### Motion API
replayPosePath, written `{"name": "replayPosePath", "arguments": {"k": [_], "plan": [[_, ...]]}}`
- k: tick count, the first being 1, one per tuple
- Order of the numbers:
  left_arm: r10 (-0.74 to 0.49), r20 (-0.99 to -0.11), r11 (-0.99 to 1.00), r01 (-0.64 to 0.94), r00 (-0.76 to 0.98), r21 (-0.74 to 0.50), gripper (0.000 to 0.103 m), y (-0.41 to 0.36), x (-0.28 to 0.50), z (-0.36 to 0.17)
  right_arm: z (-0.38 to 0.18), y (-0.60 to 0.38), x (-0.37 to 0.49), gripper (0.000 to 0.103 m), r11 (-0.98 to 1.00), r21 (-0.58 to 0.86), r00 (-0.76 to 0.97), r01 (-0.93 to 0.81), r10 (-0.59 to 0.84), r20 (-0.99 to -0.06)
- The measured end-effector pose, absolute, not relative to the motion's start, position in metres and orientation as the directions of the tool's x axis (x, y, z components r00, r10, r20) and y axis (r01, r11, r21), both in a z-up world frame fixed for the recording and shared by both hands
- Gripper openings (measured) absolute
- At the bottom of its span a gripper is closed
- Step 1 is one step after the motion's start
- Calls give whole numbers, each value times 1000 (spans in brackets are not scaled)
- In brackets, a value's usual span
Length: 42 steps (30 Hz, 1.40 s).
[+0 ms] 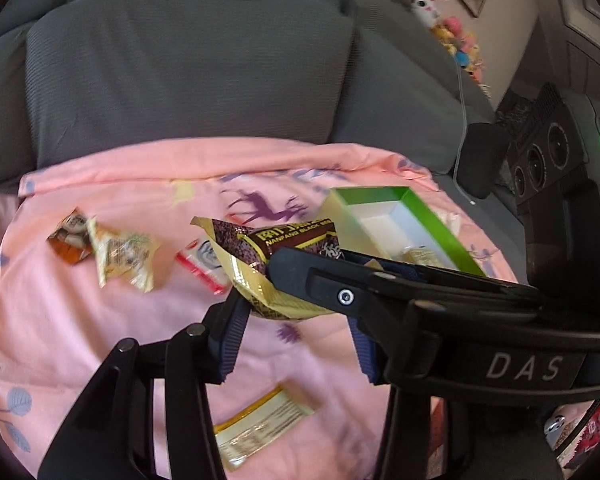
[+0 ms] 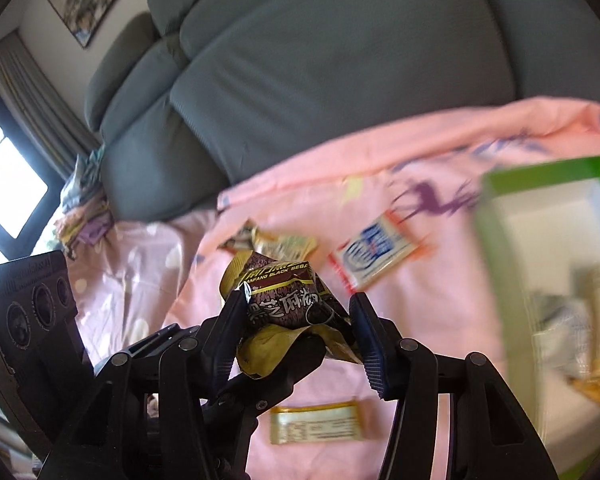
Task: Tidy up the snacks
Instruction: 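Carry the chocolate packet into the green box and open the right gripper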
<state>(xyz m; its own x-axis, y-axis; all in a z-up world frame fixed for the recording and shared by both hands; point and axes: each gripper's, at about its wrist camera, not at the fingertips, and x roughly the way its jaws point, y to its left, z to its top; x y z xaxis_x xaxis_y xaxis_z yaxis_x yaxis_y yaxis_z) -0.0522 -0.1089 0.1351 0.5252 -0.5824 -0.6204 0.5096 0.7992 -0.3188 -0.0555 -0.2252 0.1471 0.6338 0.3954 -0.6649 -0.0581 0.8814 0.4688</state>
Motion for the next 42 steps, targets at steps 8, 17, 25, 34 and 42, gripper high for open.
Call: {"name": "replayPosePath", "arguments": {"k": [8,17,25,34,42], "plan": [[-643,-589,734,614,490,-291,47,-181,-56,149,162,-291,-82,56,877,479,721,33,311,-619],[-688,-616,655,694,384,-300,47,-257,-52,140,151,-358,-102,56,834,521,751,185,222,-621],[-686,-666,622,710,293,-329,46,-299,-44,121,127,-399,-104,56,773,563,735,292,195,-649],[-685,-703,611,679,194,-408,51,-316,-31,97,105,-423,-102,56,721,577,707,384,173,-686],[-693,-674,638,654,258,-406,84,-295,-32,113,121,-425,-117,62,714,570,746,406,101,-658]]}}
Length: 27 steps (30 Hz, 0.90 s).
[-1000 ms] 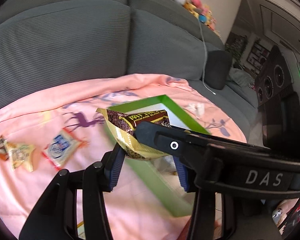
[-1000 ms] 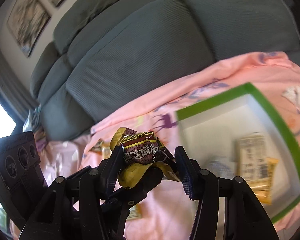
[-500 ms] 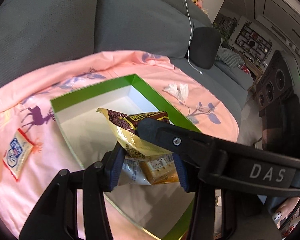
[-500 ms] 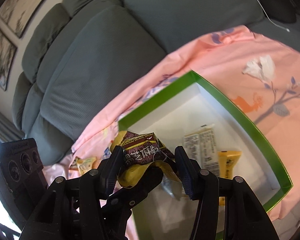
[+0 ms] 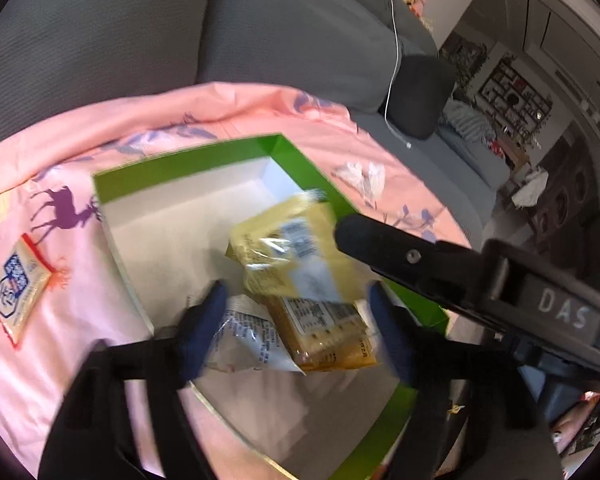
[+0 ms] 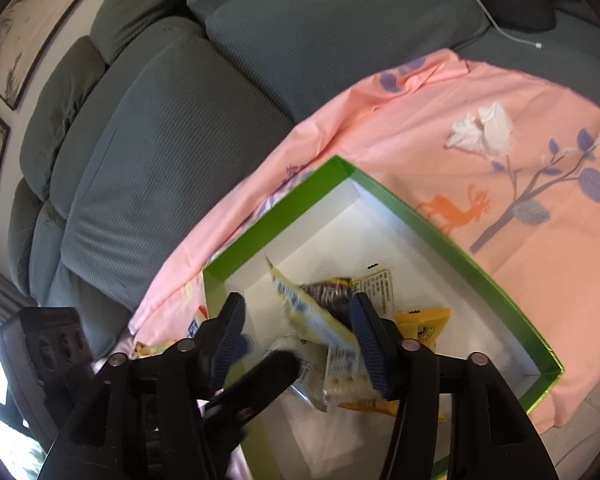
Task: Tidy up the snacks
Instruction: 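Carry the chocolate packet into the green box and open the right gripper, then move the right gripper to the sheet and grasp the gold-edged wafer bar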
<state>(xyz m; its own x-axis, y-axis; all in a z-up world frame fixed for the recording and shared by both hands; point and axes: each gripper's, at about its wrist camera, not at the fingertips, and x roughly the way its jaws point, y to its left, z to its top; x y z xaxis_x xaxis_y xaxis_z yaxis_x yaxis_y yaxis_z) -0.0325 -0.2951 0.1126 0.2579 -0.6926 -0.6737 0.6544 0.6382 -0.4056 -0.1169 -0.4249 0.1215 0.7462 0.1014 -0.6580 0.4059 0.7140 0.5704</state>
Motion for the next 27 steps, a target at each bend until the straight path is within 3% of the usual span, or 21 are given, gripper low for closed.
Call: {"name": "replayPosePath", "arguments": {"k": [6,12,18,22,27], "plan": [[-657,-666,706,600,354,-377,85,-242,-39,137,142,-410,-124,65,735,584,784,345,116,-610],[-527,-709,840,417,469,-348,88,-147,-49,141,156,-361,-112,66,800,557,750,224,224,-622],[-443,-778,896,201,446,-395,88,-64,-69,108,139,-300,-96,66,825,555,649,110,363,-669],[-437,-811,894,92,389,-438,87,-37,-81,73,112,-253,-87,66,856,510,536,82,394,-747],[-462,-828,882,62,317,-468,78,-33,-92,42,79,-210,-79,66,876,480,429,47,416,-802]]}}
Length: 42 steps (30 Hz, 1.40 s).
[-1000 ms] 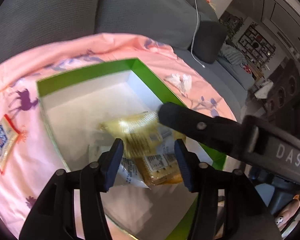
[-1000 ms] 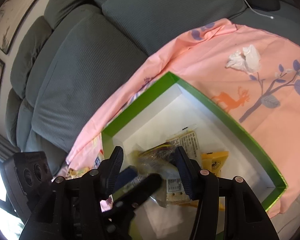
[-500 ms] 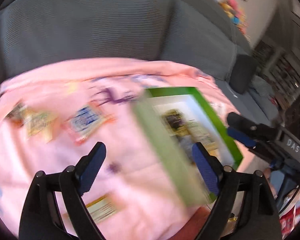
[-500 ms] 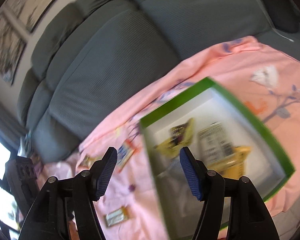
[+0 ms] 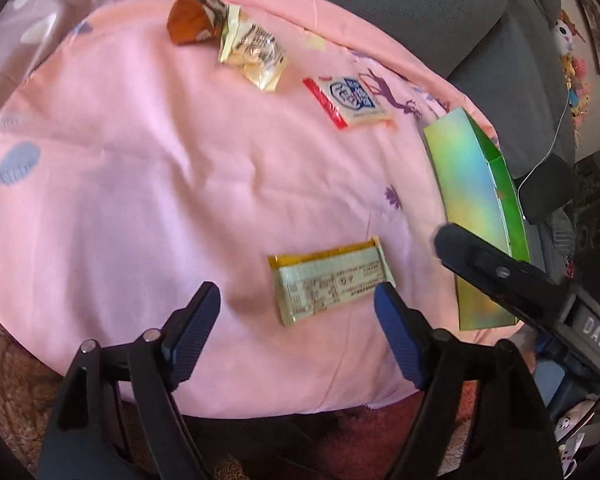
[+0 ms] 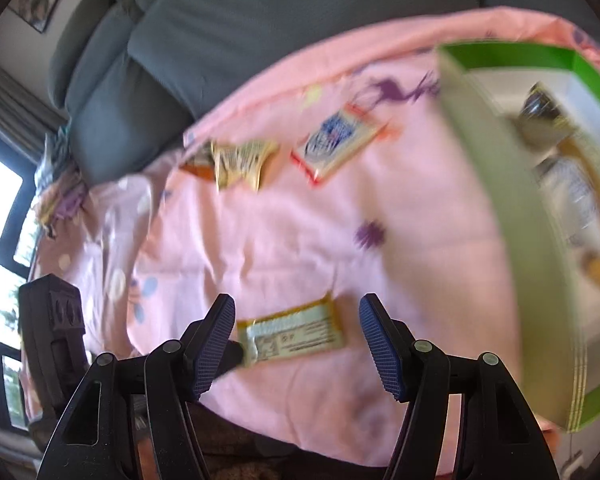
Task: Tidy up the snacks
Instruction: 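Move the right gripper to the sheet and grasp the gold-edged wafer bar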
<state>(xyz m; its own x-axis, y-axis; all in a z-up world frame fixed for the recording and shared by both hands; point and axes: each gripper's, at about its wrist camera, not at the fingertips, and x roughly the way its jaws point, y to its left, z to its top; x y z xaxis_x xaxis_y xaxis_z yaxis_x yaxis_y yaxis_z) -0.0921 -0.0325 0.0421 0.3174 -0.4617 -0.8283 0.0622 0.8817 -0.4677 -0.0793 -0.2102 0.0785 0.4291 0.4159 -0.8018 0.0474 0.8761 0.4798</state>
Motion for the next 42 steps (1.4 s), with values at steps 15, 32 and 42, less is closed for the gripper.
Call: {"name": "replayPosePath", "arguments": {"k": [15,32,42], "plan": [[-485,-813,871,89,324,-484,37,-45,-99,29,42,-189,-72,66,917,393,360,69,344,-867],[-454,-804,889,139,383,-436,26,-53,-97,36,47,-183,-75,62,906,420,388,49,370,-844],[-453,-770,890,183,449,-417,27,-55,-101,52,78,-179,-87,62,922,387,492,-1,338,-802]]}}
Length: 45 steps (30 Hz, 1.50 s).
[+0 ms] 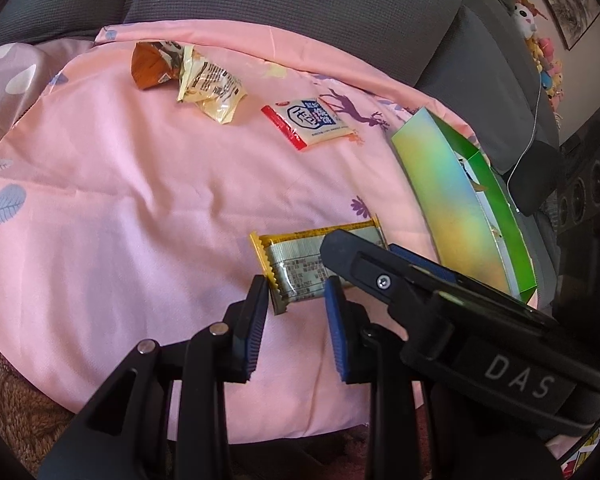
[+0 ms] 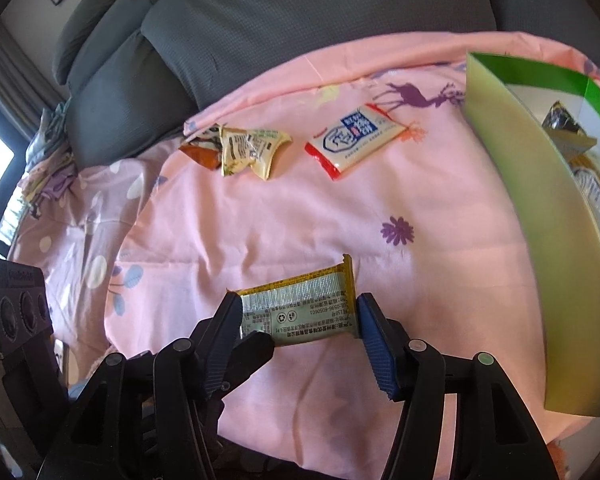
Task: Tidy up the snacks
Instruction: 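Move the right gripper to the sheet and grasp the gold-edged wafer bar, then carry the wafer bar over the green box and open the right gripper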
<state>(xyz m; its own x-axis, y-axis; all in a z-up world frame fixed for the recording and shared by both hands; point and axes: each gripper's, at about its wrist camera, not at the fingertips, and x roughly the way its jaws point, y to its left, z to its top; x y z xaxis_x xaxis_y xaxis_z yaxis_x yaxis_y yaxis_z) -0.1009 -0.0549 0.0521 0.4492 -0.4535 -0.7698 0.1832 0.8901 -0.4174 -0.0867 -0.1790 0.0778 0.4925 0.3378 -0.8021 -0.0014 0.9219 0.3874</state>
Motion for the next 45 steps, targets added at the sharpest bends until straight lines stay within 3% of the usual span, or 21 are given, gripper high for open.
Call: {"name": "replayPosePath", "arguments": {"k": [9,27,45], "plan": [[-466,-727,884,227,505,-410,28,-57,-100,83,112,-178,-92,62,937,348,584,2,282,-762],[-497,-572,867,340,653,-364,27,-87,-72,183,215,-206,-75,62,951,308,781,-21,208,-589],[-565,-601,812,509,565,-285,27,-194,-51,171,192,-310,-90,62,910,385,816,154,103,-569]]}}
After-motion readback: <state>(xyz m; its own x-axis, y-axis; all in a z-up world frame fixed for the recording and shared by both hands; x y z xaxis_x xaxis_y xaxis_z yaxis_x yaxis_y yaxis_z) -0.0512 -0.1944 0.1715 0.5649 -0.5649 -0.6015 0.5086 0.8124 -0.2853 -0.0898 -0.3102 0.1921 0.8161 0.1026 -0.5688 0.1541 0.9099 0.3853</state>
